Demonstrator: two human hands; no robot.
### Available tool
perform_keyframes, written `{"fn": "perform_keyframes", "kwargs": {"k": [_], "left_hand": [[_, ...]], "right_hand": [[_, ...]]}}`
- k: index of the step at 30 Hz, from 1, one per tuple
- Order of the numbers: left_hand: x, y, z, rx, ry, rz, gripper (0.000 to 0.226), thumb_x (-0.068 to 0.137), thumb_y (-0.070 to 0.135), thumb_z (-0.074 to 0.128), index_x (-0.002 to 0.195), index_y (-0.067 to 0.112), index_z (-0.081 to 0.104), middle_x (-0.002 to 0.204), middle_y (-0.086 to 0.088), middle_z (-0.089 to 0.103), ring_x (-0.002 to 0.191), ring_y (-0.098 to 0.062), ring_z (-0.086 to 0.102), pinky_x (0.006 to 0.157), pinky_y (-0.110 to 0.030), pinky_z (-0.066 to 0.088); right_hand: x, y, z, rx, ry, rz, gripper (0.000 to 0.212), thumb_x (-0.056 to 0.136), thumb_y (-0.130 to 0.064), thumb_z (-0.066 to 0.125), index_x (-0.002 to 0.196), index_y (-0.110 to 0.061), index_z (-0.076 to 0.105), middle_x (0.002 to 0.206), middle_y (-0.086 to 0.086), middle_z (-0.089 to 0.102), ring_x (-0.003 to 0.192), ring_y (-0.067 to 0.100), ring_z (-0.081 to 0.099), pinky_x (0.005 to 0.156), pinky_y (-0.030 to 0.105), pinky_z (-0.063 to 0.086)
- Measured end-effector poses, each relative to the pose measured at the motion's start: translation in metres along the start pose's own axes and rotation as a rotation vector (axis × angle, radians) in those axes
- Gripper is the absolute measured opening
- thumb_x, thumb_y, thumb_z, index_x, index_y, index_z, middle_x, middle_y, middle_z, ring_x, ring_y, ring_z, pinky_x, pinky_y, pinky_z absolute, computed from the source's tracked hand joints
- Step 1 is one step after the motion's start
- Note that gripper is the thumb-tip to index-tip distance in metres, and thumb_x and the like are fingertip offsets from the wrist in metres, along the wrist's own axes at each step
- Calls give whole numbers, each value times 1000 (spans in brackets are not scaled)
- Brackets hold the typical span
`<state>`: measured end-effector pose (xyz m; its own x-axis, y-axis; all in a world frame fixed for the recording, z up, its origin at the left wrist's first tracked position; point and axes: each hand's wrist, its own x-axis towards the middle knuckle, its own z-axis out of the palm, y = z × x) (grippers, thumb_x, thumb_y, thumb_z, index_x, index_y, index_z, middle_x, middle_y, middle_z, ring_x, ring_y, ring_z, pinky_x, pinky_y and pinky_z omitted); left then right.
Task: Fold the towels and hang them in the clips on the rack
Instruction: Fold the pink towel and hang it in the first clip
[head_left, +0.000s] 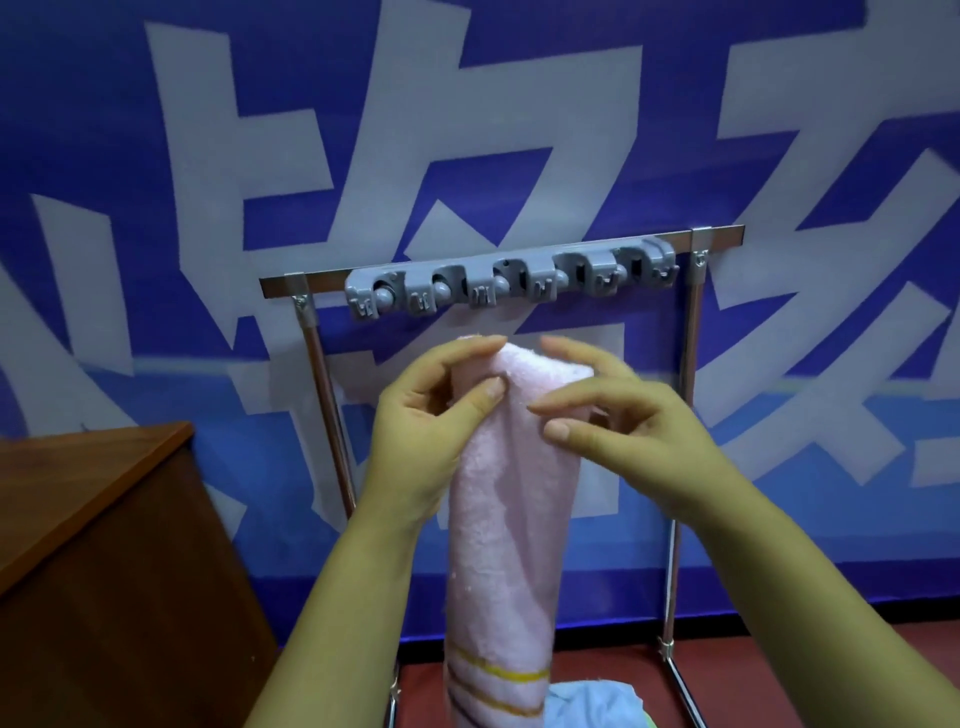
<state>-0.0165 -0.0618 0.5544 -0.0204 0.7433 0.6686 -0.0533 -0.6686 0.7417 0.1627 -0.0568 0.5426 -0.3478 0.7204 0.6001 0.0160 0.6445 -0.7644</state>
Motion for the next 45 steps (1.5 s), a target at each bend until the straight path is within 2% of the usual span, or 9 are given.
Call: {"fn": "perform_keyframes", "kwargs": {"k": [5,10,17,20,24,28,34,40,45], "left_hand": [[15,8,-20,48,1,-1,37,79,-8,62,79,27,74,86,12,72,86,-1,65,76,-17,51],[36,17,-54,10,51,-45,27,81,-6,59,87,18,69,86,9,72,86,-4,66,71,-18,53],[73,4,-105,57,63,-204,22,85,5,60,97,22,67,105,0,67,103,-20,62,83,-29,54],[80,-11,-115,250,196,-211,17,88,26,60,104,32,59,125,-2,50,116,-17,52,85,-23,47],[70,-35,-105,384,377,-163,70,71,57,67,131,32,41,136,6,33,126,-12,37,98,-33,41],[78,-69,-94,568,398,-186,115,59,61,76,147,23,13,154,-1,15,140,-21,23,111,-47,31],[118,-102,-108,693,524,-152,90,75,19,74,146,14,20,149,-12,29,137,-28,32,110,-42,34],[149,-82,-143,867,332,-125,49,83,-5,45,127,17,50,122,-6,53,96,-20,53,72,-26,41],[160,-79,-166,1057,22,-70,59,76,-8,45,126,23,54,122,-1,55,105,-23,54,79,-27,41]], "right_hand": [[31,-6,10,22,-1,35,17,69,-23,77,86,-26,77,96,11,68,97,35,61,87,47,52],[72,-21,30,80,-169,93,22,67,-24,73,88,-19,77,93,5,73,91,14,67,83,26,55],[135,-22,66,2,-160,265,30,78,-41,70,90,-14,76,104,28,65,82,18,57,76,35,53],[165,-19,82,43,-126,405,50,79,-59,58,92,-14,75,99,1,73,96,14,61,78,28,51],[204,-18,100,80,-52,499,61,83,-64,49,97,-10,72,84,3,60,76,17,57,62,25,50],[241,-15,114,163,-6,547,66,83,-66,47,101,-6,69,102,15,61,83,22,62,58,28,55],[281,-17,120,204,27,452,72,80,-70,48,99,-4,68,112,17,58,103,29,61,86,42,55],[297,-10,80,265,278,300,32,82,-30,71,94,0,68,82,14,61,72,23,60,60,28,52],[257,25,48,259,272,424,38,86,-1,51,118,-19,61,83,3,57,68,14,53,57,23,46]]}}
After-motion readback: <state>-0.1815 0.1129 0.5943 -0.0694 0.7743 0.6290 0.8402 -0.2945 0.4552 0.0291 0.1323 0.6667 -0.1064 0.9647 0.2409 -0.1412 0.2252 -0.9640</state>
